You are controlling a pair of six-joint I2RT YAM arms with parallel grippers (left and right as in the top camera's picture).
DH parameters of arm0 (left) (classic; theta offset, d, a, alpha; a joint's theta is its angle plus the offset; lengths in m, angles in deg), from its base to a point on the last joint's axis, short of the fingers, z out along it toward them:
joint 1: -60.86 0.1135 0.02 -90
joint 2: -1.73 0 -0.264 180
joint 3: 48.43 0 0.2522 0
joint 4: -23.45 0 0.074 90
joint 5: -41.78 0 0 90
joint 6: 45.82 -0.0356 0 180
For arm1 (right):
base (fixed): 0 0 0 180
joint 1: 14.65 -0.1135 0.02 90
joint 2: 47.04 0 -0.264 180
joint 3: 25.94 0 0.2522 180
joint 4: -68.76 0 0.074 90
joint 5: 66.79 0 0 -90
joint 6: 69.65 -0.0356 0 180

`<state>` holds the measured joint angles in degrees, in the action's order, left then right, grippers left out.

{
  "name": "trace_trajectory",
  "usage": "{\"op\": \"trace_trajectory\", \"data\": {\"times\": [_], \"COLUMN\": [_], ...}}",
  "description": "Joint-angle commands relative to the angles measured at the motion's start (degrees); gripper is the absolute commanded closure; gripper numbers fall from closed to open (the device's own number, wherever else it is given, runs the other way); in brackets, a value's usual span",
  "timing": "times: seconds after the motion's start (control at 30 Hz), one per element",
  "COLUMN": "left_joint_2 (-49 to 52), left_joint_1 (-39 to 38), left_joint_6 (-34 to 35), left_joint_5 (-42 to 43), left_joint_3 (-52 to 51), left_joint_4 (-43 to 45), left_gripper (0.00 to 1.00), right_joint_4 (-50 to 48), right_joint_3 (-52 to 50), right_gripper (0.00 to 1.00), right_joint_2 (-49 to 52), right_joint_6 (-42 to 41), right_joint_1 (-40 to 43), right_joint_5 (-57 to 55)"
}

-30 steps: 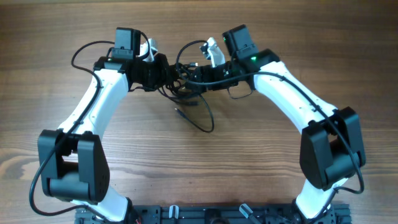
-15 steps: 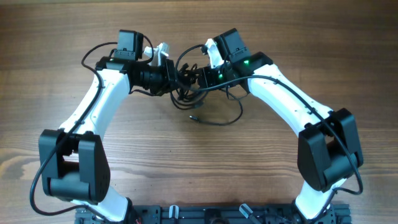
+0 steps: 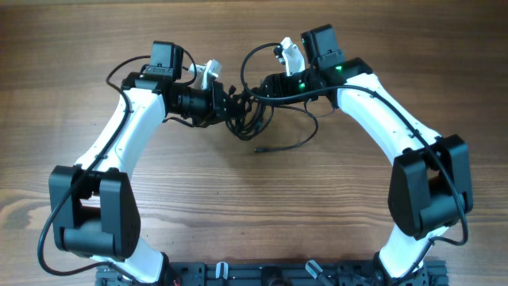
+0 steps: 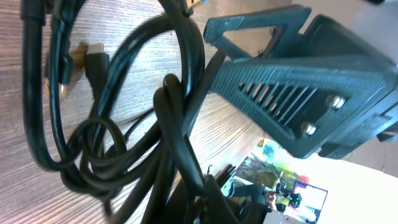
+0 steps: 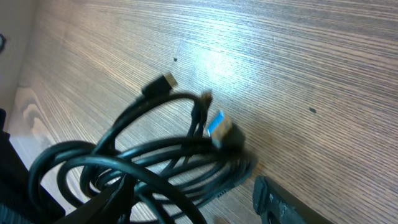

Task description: Untangle cables

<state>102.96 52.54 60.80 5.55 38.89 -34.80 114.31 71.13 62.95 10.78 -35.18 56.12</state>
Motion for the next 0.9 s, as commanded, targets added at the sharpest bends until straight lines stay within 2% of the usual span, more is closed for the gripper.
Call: {"op": "trace_trajectory", "data": {"times": [0.0, 0.23, 0.3, 0.37, 0.47, 0.57, 0.63, 0.73, 0.87], "left_joint_2": [-0.9, -0.9, -0.9, -0.9, -0.9, -0.9, -0.9, -0.9, -0.9], "left_joint_1": [-0.2, -0.2, -0.2, -0.2, -0.1, 1.2, 3.0, 4.4, 4.3], "left_joint_6": [-6.3, -6.9, -5.9, -5.9, -7.5, -8.3, -8.3, -7.1, -8.3], "left_joint_5": [4.9, 23.2, 22.4, 18.0, 13.8, 13.7, 13.2, 13.2, 13.6], "left_joint_3": [0.0, 0.0, 0.0, 0.0, 0.0, 0.0, 0.0, 0.0, 0.0], "left_joint_4": [-3.2, -0.2, 0.4, 0.3, 0.3, 0.4, 0.5, -0.1, -2.9], "left_gripper": [0.96, 0.96, 0.96, 0.96, 0.96, 0.96, 0.96, 0.96, 0.96], "right_joint_4": [-0.7, 1.1, 3.2, 5.5, 11.6, 19.4, 22.5, 21.5, 16.5], "right_joint_3": [0.6, 0.6, 0.6, 0.6, 0.6, 0.6, 0.6, 0.6, 0.6], "right_gripper": [0.37, 0.31, 0.23, 0.21, 0.20, 0.22, 0.24, 0.23, 0.24], "right_joint_2": [1.2, 1.2, 1.2, 1.2, 1.2, 1.2, 1.2, 1.2, 1.2], "right_joint_6": [-1.4, -1.3, 0.3, 5.1, 13.3, 18.6, 19.1, 20.3, 20.3], "right_joint_1": [0.9, 0.5, 0.4, 0.4, 0.4, 0.4, 0.4, 0.4, 0.4], "right_joint_5": [-1.2, -1.6, -0.3, 3.3, 11.0, 11.0, 8.5, 10.3, 20.3]}}
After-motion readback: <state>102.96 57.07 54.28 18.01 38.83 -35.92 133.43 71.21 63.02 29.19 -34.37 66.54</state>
